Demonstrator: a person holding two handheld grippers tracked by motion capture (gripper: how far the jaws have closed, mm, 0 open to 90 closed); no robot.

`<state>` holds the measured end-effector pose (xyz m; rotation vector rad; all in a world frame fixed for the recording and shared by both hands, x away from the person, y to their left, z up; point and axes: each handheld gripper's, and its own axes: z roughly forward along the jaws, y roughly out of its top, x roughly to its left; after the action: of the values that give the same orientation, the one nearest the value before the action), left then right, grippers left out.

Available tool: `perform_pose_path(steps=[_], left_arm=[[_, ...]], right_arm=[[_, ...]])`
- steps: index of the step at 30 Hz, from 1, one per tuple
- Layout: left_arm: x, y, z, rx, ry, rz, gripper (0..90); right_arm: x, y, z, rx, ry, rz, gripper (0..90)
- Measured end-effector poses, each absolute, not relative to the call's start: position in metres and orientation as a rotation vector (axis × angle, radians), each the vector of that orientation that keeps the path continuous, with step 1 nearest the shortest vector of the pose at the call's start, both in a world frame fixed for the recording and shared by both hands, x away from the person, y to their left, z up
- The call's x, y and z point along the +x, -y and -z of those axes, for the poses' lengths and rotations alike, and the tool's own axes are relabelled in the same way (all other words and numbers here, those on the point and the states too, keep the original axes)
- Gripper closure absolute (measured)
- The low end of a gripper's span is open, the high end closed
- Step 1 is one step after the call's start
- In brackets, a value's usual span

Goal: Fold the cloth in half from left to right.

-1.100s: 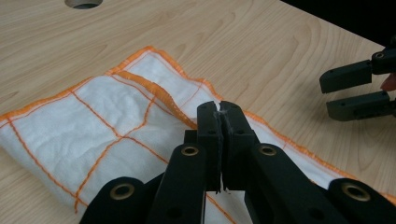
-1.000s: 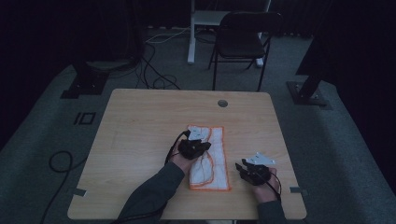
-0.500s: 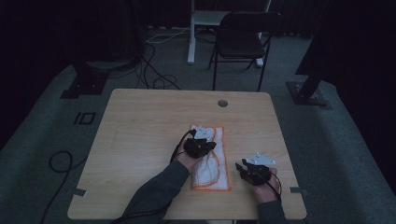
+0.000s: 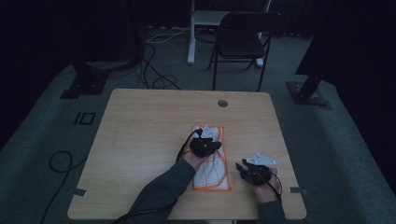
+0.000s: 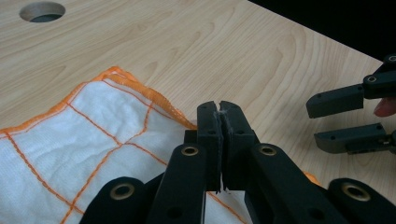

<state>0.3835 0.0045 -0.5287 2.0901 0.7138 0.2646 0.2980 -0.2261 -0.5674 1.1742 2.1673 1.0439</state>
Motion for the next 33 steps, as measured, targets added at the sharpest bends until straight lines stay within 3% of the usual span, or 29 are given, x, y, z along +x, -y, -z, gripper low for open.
perform_pose_path(steps=[21, 33], left_arm=[[0.391, 0.014, 0.55, 2.144, -0.726, -0.233, 88.6], [0.391, 0.013, 0.552, 2.144, -0.731, -0.235, 88.6]], right_arm=[[0.298, 0.224, 0.568, 1.171, -2.185, -1.045, 63.0], [0.302, 0.202, 0.574, 1.104, -2.266, -1.002, 65.1]])
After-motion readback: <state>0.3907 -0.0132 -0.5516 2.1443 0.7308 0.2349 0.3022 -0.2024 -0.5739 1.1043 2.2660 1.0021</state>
